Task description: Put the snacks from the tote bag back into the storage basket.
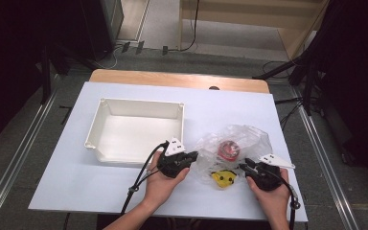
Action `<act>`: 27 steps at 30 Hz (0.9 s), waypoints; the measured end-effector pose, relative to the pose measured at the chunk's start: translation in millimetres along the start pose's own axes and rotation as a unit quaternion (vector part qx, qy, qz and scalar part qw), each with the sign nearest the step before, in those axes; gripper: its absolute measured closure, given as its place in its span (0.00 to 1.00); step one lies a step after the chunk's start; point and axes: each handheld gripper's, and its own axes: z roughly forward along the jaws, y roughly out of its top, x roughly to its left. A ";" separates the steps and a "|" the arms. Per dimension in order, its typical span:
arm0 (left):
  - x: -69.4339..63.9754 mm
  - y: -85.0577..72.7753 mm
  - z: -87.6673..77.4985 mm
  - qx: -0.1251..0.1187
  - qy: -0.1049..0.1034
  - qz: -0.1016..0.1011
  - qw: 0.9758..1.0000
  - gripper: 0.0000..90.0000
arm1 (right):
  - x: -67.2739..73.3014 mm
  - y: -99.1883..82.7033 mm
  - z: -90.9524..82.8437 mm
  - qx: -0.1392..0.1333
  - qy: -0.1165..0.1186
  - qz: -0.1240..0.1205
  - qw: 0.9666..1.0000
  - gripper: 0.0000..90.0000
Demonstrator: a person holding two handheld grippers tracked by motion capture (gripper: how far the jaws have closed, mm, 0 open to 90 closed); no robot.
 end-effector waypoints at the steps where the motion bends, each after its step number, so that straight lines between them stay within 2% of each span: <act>1: -0.8 -1.0 0.7 0.001 -0.001 0.002 1.000 0.98 | -2.5 -0.2 -4.4 -0.015 0.021 0.002 1.000 0.76; 3: -1.0 -2.6 1.8 0.003 0.000 0.004 1.000 0.98 | -6.1 -0.1 -11.5 -0.030 0.041 0.008 0.999 0.78; 6: -0.1 -3.5 1.5 0.005 0.001 0.004 1.000 0.99 | -13.5 0.6 -23.1 -0.048 0.049 0.019 0.997 0.92; 9: 0.8 -4.2 0.6 0.006 0.001 0.008 1.000 1.00 | -22.7 3.0 -32.1 -0.067 0.071 0.028 0.995 0.98; 13: 1.1 -5.3 1.7 0.012 0.003 0.017 1.000 1.00 | -29.2 6.1 -39.5 -0.086 0.069 0.036 0.993 1.00; 16: 0.9 -6.7 3.7 0.016 0.003 0.019 1.000 1.00 | -28.4 10.1 -42.4 -0.099 0.061 0.028 0.993 1.00; 18: 0.8 -9.1 5.8 0.021 0.006 0.021 1.000 1.00 | -24.7 14.6 -42.4 -0.106 0.052 0.018 0.993 1.00; 22: 1.5 -14.7 9.9 0.033 0.013 0.021 0.999 1.00 | -20.9 32.6 -37.9 -0.123 0.058 0.013 0.991 1.00; 27: 1.5 -19.6 14.4 0.048 0.026 0.027 0.998 1.00 | -17.4 58.4 -14.0 -0.120 0.056 0.004 0.991 1.00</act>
